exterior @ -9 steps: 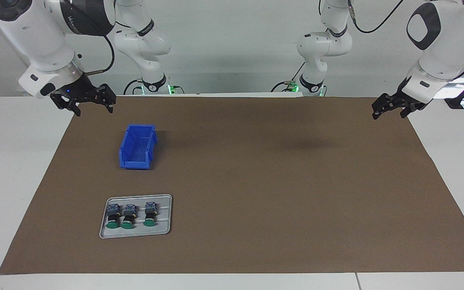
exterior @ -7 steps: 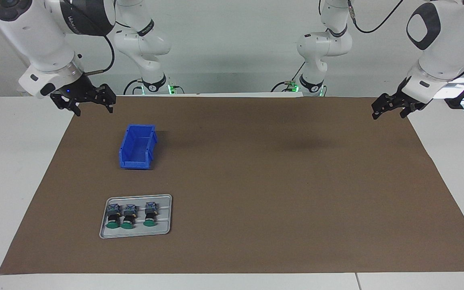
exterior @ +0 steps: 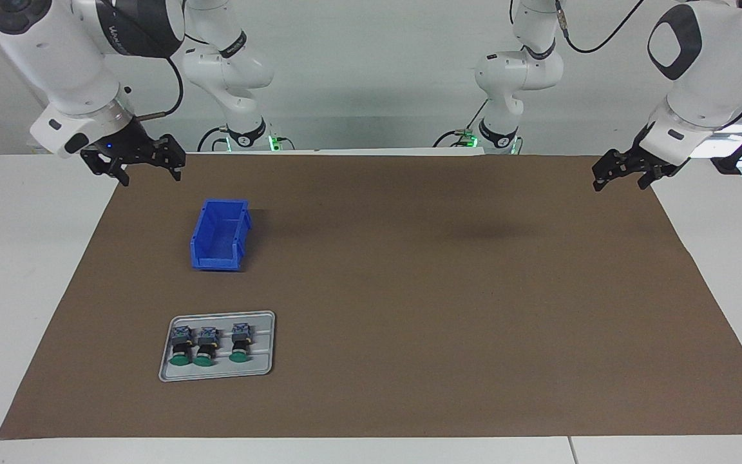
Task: Place and press button with both arms
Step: 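Reach the right gripper to the green-capped button on the metal tray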
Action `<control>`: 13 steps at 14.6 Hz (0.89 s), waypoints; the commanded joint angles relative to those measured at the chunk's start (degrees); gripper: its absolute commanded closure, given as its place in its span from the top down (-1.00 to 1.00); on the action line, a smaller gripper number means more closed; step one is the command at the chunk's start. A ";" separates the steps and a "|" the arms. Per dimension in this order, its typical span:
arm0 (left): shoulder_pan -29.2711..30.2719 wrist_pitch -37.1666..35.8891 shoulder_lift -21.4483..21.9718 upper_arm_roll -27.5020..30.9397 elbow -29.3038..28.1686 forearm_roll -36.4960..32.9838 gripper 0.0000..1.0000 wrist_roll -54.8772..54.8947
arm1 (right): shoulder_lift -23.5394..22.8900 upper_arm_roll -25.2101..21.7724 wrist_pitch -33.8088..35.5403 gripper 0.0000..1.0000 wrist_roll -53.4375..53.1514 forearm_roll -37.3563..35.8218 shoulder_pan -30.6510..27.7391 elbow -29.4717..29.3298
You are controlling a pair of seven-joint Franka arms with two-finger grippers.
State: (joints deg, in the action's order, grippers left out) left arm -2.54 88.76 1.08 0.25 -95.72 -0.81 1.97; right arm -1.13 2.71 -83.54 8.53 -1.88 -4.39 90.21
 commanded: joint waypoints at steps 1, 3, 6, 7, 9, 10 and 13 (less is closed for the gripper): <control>-0.27 -0.08 1.38 0.10 -1.22 -0.59 1.00 0.05 | 1.66 0.63 -1.44 0.99 0.96 0.39 -0.62 1.90; -0.27 -0.08 1.29 0.10 -1.22 -0.59 0.99 0.14 | 1.05 1.07 -2.23 0.99 0.96 0.12 -0.10 0.67; -0.27 -0.08 1.29 -0.08 -1.22 -0.59 1.00 -0.03 | 0.09 1.24 -4.95 0.99 -0.96 0.65 1.57 0.40; -0.27 -0.08 1.29 0.01 -1.13 -0.59 1.00 -0.03 | -1.14 1.24 -6.79 0.99 -2.97 0.82 2.53 0.58; -0.27 -0.08 1.38 -0.08 -1.22 -0.59 1.00 -0.12 | -5.17 1.24 -12.14 0.99 -5.97 0.82 4.47 0.93; -0.27 -0.34 1.38 -0.08 -1.22 -0.59 1.00 -0.21 | -7.37 1.24 -15.21 0.99 -6.68 0.82 5.70 0.84; -0.27 -0.52 1.38 -0.16 -1.22 -0.59 1.00 -0.21 | -13.79 1.24 -23.31 0.99 -10.01 0.82 7.28 0.93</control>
State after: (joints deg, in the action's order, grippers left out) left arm -2.57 88.76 1.08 0.21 -95.72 -0.81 1.97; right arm -10.77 3.85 -102.99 0.57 -1.51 2.44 91.74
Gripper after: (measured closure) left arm 0.000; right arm 0.004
